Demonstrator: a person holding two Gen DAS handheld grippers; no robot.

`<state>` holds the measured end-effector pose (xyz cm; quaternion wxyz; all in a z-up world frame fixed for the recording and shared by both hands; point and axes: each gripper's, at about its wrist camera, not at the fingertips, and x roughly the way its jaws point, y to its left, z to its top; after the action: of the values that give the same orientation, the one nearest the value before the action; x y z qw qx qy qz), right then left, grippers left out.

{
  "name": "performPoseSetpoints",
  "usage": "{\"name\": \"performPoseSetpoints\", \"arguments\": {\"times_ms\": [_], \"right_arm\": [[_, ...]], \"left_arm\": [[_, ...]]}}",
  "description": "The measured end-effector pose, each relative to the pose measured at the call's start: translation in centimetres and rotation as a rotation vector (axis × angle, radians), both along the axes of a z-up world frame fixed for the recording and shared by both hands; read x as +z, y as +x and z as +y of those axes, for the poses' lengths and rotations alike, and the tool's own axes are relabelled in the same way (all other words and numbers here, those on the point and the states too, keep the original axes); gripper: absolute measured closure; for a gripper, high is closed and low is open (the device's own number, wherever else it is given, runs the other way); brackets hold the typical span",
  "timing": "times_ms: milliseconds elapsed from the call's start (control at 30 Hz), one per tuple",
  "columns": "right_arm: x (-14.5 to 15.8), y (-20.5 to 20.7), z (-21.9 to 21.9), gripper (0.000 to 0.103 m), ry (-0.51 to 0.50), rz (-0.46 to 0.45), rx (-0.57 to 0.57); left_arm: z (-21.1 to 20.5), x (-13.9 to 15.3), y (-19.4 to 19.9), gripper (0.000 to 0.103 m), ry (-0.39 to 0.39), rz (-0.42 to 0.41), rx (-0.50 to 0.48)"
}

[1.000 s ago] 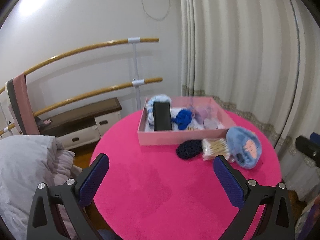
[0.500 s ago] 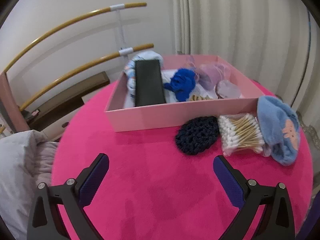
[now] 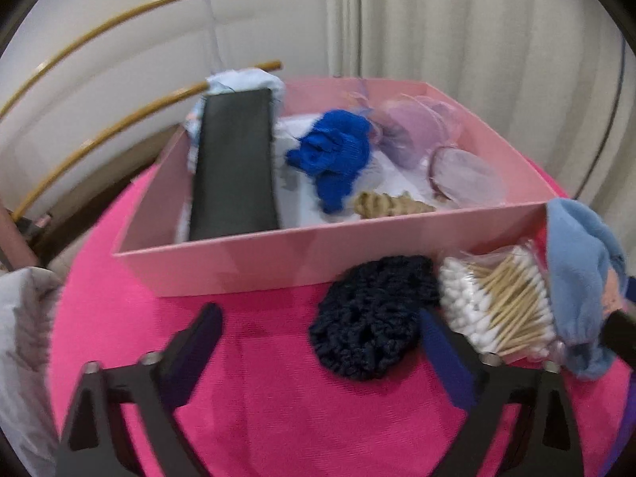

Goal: Organize soft objects
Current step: 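Grasp the dark navy knitted pad with the left gripper while the right grasps the blue pig-face hat, then carry the knitted pad and pig-face hat into the pink box, open both grippers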

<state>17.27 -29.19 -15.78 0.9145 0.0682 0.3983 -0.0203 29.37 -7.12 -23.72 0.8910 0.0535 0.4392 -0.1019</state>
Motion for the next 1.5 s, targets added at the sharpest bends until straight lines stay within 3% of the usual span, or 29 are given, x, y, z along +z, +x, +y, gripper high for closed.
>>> {"name": "performPoseSetpoints", "arguments": {"times_ms": [133,167,233,267,300,400,933,1233,1500], "right_arm": [[-0.9,1.0,-0.1,0.0,0.017,0.017,0.001],[-1.1,1.1,-0.1,0.005,0.023,0.017,0.002],[-1.5,1.3,0.0,0.028,0.03,0.021,0.012],[-1.7,1.3,0.0,0.048,0.028,0.027,0.017],[-1.7,1.1,0.1,0.058,0.031,0.028,0.02],[-1.3,0.3,0.0,0.069,0.039,0.013,0.038],[2.1,-3.0,1.0,0.072,0.049,-0.06,0.075],[4.2,-3.7,3.0,0.072,0.037,-0.097,0.12],[8.4,-2.0,3.9,0.072,-0.007,-0.178,0.155]], "left_arm": [[-0.3,-0.2,0.2,0.043,-0.054,0.019,-0.04],[-0.2,-0.2,0.0,0.05,-0.061,0.018,-0.046],[-0.2,-0.1,0.0,0.059,-0.082,0.021,-0.056],[-0.1,-0.1,-0.1,0.065,-0.094,0.022,-0.059],[0.1,-0.1,-0.1,0.074,-0.106,0.025,-0.061],[0.9,0.2,-0.6,0.088,-0.14,0.032,-0.055],[4.8,3.1,-6.4,0.091,-0.126,-0.023,0.025],[7.0,7.9,-10.1,0.091,-0.133,-0.091,0.03],[7.3,13.7,-10.5,0.091,-0.152,-0.178,0.014]]}}
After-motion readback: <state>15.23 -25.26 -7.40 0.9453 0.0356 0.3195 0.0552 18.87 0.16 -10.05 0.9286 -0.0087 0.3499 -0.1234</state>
